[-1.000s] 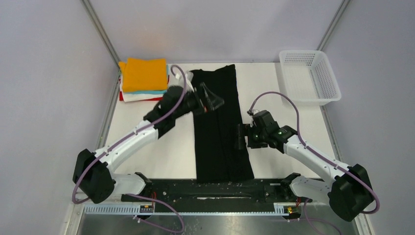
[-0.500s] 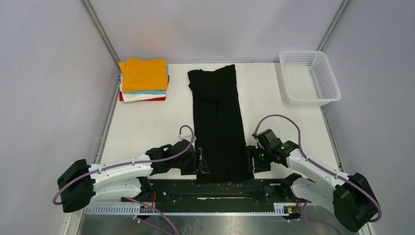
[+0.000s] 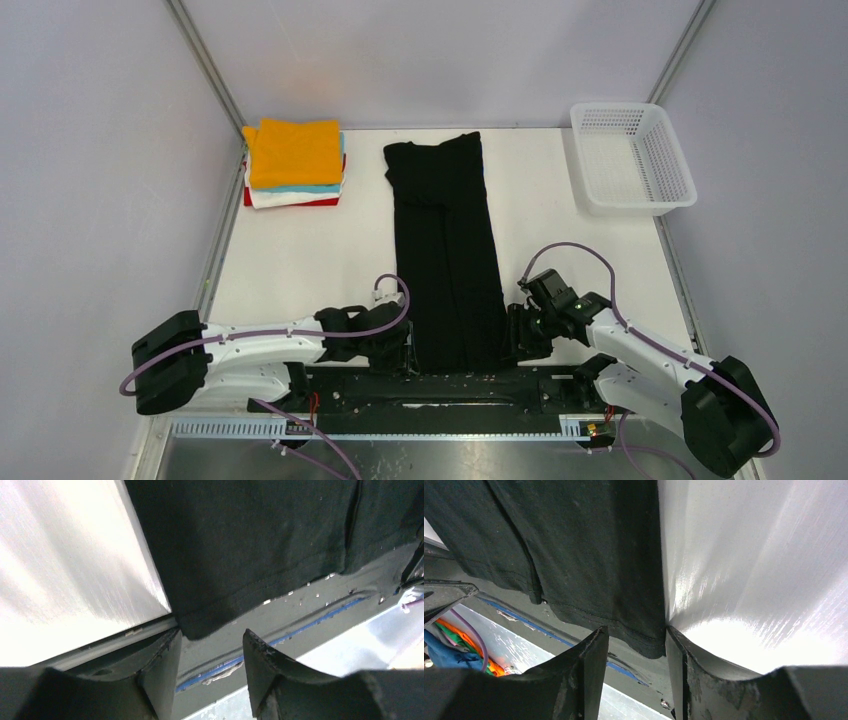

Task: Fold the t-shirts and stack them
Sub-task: Grab the bottom of the folded rectangular tshirt with both arms

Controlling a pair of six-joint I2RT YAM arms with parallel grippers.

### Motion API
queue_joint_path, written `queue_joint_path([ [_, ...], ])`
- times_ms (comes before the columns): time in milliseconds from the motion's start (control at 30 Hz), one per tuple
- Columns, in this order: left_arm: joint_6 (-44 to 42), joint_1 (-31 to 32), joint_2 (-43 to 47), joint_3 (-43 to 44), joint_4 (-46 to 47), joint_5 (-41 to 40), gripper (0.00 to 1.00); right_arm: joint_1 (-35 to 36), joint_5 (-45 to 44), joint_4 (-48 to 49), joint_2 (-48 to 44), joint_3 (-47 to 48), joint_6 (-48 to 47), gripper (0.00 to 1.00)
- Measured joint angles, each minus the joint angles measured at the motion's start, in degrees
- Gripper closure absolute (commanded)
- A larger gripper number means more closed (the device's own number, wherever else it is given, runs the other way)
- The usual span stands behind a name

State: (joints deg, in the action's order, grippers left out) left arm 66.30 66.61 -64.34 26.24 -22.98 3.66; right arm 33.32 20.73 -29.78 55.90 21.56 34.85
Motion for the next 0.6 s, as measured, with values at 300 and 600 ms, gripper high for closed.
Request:
queue_joint_path([
  [300, 0.07, 0.5, -4.04, 1.46, 0.09, -3.06, 1.0, 0.0, -0.02, -1.44, -0.83, -0.39, 0.39, 0.61],
  [600, -1.46, 0.76, -2.75, 4.2, 1.11, -4.42, 1.0, 0.0, 1.2, -1.05, -1.03, -1.05, -0.5, 1.0],
])
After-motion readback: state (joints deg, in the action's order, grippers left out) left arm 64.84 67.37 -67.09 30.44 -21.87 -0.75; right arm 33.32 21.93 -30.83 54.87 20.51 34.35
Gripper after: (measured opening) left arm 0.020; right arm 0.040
